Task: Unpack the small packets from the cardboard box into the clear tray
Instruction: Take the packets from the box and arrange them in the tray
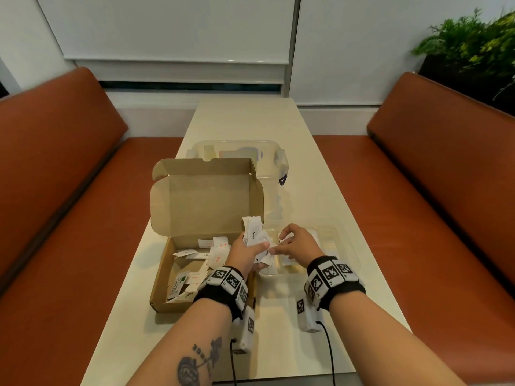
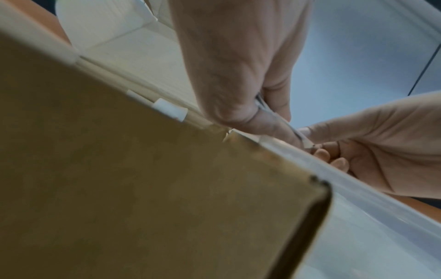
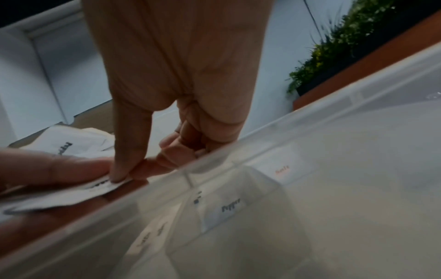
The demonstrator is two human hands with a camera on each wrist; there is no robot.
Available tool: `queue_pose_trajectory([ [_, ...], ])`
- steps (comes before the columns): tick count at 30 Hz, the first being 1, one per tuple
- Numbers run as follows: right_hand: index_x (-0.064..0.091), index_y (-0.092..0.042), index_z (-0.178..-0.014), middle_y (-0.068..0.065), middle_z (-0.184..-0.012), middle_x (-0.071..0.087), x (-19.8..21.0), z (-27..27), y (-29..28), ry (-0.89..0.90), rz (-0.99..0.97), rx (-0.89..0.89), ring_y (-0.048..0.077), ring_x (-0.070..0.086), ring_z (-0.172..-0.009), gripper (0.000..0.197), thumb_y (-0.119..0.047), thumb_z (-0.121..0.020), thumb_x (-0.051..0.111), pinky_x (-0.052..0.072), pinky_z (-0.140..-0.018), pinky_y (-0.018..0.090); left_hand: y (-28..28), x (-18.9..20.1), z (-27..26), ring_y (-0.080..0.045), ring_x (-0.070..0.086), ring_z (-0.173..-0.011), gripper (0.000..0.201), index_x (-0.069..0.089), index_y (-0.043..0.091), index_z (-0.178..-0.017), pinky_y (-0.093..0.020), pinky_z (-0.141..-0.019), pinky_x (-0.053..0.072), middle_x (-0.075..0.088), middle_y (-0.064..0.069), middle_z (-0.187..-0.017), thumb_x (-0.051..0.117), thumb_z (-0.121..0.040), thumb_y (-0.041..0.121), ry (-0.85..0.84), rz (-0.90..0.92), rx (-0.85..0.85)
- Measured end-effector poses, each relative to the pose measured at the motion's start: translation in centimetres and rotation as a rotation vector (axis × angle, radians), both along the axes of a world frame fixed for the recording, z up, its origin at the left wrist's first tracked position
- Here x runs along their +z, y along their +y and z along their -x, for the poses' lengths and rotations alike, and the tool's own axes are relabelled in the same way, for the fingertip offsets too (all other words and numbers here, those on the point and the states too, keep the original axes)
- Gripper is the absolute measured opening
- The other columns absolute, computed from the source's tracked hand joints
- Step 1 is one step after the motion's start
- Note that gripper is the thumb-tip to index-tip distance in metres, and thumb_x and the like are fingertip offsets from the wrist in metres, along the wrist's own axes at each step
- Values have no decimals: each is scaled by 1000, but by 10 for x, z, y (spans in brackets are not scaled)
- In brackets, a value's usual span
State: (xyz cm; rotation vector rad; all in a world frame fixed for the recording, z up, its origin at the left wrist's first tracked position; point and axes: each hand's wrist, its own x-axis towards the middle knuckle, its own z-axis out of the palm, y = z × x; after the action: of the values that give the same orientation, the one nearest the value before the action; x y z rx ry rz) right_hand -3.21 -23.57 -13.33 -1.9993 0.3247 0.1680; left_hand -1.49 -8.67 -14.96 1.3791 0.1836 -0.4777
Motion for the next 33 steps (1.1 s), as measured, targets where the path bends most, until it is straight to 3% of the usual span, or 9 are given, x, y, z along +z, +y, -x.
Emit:
queue_pose_trajectory([
  [3, 48, -15, -90, 6, -75, 63, 2, 1, 0, 17, -48, -11, 11, 50, -56, 38, -13, -70, 80, 41, -52, 19, 0, 0, 0, -33, 67, -100, 36, 55, 13, -121, -43, -76, 58, 65, -15, -116, 65, -87, 4, 17, 17, 8],
  [8, 63, -11, -104, 2, -77, 64, 2, -1, -9, 63, -37, 57, 10, 55, -65, 29, -9, -77, 74, 45, -60, 18, 0, 0, -1, -28, 69, -92, 37, 55, 14, -122, -38, -66, 61, 66, -11, -111, 64, -87, 3, 56, 87, 34],
  [16, 64, 4, -85, 12, -70, 60, -4, 4, -33, -20, 39, -158, 15, 55, -53, 5, 3, -79, 64, 50, -55, 23, 1, 3, -1, -27, 65, -100, 32, 58, 18, -114, -32, -60, 60, 65, -9, -112, 64, -87, 1, 96, 117, 38],
  [19, 56, -8, -77, 6, -70, 58, -7, 7, -37, 5, 177, -123, 13, 53, -54, 15, 2, -77, 67, 44, -50, 17, 0, 4, -1, -29, 64, -103, 33, 56, 16, -116, -31, -58, 60, 64, -10, -112, 63, -87, 0, 96, 112, 38],
  [23, 65, -20, -98, -3, -68, 48, -12, 8, -31, -26, 234, -19, 8, 46, -61, 30, 1, -77, 66, 35, -50, 8, -1, 6, 0, -30, 63, -104, 35, 55, 15, -117, -31, -57, 60, 63, -11, -113, 63, -87, -1, 98, 109, 42],
  [25, 69, -19, -101, -2, -69, 49, -15, 8, -28, -29, 234, 0, 9, 46, -64, 27, -3, -79, 65, 37, -57, 10, -1, 7, 0, -31, 62, -106, 36, 56, 14, -118, -31, -58, 60, 63, -12, -114, 63, -87, -2, 96, 106, 40],
  [28, 68, -11, -86, 0, -73, 56, -13, 7, -25, -25, 249, -5, 11, 49, -69, 6, -14, -83, 64, 38, -63, 19, -1, 7, 1, -32, 61, -108, 35, 56, 14, -118, -32, -60, 60, 62, -12, -116, 62, -87, -2, 88, 98, 33],
  [31, 60, -9, -68, 0, -62, 50, -13, 7, -27, -41, 285, -12, 11, 43, -59, 13, -10, -81, 61, 34, -52, 17, -1, 7, 1, -32, 61, -109, 38, 55, 13, -121, -32, -61, 61, 62, -13, -117, 62, -87, -2, 89, 100, 31],
  [33, 62, -5, -70, 2, -66, 52, -10, 7, -29, -50, 307, -25, 14, 46, -64, 7, -6, -77, 62, 36, -55, 19, 0, 7, 1, -31, 61, -109, 39, 55, 14, -122, -32, -61, 60, 62, -12, -118, 63, -87, -1, 96, 103, 29],
])
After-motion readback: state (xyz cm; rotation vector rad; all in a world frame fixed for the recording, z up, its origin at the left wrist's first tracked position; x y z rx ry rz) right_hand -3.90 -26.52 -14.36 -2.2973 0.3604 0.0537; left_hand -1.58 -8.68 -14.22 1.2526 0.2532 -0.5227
